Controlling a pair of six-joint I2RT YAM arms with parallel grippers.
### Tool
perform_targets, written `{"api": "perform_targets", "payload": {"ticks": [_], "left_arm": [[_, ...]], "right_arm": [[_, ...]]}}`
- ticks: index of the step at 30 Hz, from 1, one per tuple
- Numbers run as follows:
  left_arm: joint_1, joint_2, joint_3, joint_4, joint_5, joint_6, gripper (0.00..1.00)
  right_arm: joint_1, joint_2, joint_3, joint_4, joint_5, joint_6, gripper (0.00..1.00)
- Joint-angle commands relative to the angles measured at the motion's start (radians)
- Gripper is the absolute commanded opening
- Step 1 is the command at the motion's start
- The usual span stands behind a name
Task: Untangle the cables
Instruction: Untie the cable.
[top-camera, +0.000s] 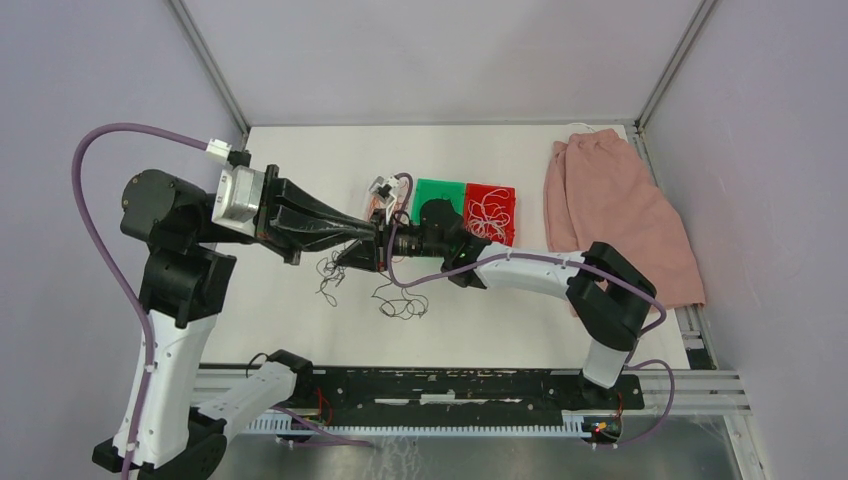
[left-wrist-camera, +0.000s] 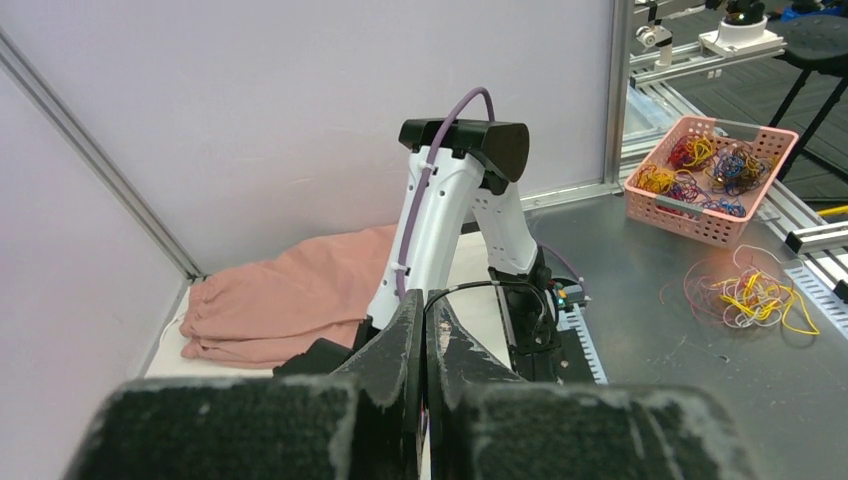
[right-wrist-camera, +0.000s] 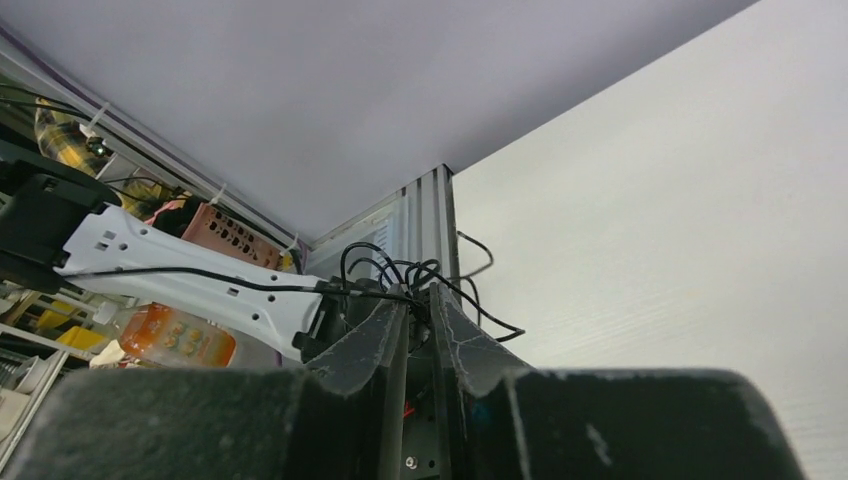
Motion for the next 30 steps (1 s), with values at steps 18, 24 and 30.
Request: {"api": "perform_targets", "payload": {"ticks": [18,24,30], "left_arm": [[0.000,0.131,0.268,0.136,0.010,-0.056,0.03],[0.000,0.149,0.294,0.142,0.004,-0.049,0.03],[0.000,0.106,0.177,0.130,-0.014,-0.019,0.03]], "right_arm": [[-0.004,0.014,-0.082,-0.099,0.184,-0.088,0.24],[-0.021,-0.005,-0.126,-0.110,0.204,-0.107,0.25],[-0.059,-0.083,-0.193,-0.132,0.206,-0.118,0.31]]}}
